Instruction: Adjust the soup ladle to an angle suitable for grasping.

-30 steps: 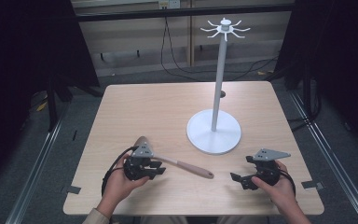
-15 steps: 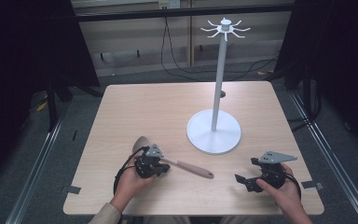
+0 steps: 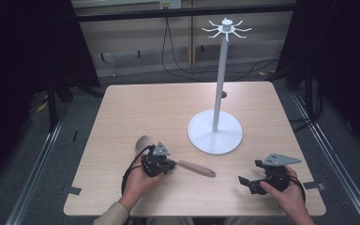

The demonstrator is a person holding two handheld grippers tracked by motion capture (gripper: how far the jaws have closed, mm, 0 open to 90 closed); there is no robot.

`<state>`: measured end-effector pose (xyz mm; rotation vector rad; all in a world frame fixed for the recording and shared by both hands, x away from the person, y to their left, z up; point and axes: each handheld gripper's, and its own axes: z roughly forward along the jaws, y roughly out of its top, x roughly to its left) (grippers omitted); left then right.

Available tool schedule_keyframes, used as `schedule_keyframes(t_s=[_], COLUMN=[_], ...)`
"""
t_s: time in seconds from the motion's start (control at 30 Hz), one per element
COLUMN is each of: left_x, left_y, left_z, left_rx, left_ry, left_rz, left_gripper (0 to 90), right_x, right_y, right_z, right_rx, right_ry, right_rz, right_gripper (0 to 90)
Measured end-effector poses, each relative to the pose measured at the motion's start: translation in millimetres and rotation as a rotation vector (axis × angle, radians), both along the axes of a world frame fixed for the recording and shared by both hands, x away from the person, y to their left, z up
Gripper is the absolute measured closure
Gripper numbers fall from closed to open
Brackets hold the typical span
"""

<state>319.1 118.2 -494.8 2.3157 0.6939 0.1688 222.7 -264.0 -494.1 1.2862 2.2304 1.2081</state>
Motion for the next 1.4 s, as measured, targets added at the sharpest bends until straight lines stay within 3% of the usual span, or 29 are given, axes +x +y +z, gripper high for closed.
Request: schedule_keyframes(t_s=[0.67, 0.93, 1.23, 1.4], left_x=[9.8, 7.2, 16.2, 25.4], left_y=[-6.5, 3.8, 10.4, 8.3], left_z=[-2.2, 14.6, 27.3, 29.8], left_rx=[-0.025, -0.046, 0.02, 0.06], left_ry=[0.0, 0.0, -0.041, -0.05], left_rz=[0.019, -0.027, -0.084, -0.111], left_gripper=[83.4, 67.8, 49.1, 45.1], right_x=[-2.1, -1.9, 0.2, 1.9], right_y=[0.2, -0.5, 2.2, 4.9], right_z=[-2.6, -0.8, 0.2, 0.1], right_rx=[-0.009, -0.004, -0.001, 0.003], right_ry=[0.008, 0.001, 0.002, 0.006], right_rz=[0.003, 0.004, 0.009, 0.021], right_gripper=[4.9, 4.9, 4.9, 4.9])
